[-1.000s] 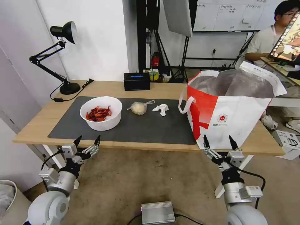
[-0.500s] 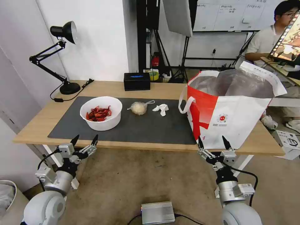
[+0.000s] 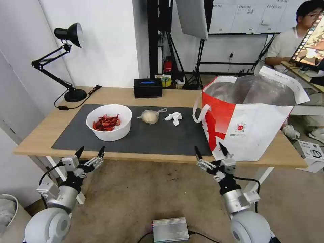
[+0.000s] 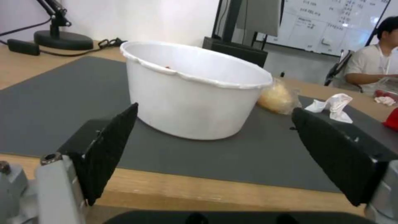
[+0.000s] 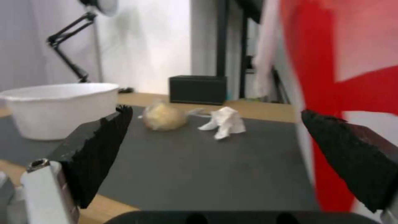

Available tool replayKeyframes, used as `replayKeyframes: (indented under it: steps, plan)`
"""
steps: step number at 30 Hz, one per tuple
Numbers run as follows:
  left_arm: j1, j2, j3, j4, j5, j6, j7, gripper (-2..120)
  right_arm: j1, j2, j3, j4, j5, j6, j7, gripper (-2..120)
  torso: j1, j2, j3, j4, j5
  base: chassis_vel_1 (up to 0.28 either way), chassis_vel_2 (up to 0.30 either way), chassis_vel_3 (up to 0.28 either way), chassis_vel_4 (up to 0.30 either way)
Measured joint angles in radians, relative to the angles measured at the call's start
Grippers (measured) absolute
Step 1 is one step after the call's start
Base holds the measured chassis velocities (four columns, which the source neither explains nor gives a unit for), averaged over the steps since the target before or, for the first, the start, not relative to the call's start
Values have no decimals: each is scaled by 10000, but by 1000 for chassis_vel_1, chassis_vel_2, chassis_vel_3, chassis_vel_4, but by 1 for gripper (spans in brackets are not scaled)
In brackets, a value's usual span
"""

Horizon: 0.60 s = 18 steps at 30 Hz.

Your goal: Pick up the trash from the table and place it into the takeout bag.

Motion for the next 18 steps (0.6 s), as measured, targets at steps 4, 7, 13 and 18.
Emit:
replayKeyframes:
  steps: [4,7,13,18]
  plan:
    - [37,-55,-56,-25,28,-15,41,100,585,-207,-389,-333,120,-15,-48,100,0,0,0,0,0,0,0,0,0]
    - [88,-166,-167,-68,50,-25,91,100,1346,-334,-957,-792,295,-54,-45,100,1,0,0,0,0,0,0,0,0]
    - [184,-407,-372,-94,142,-144,361,100,2967,-459,-2076,-1634,616,-146,-10,100,2,0,0,0,-2,0,0,0,0]
    - [257,-432,-516,-141,205,-227,506,100,4619,-361,-3306,-2661,1098,-250,167,100,2,0,1,1,0,0,0,0,0]
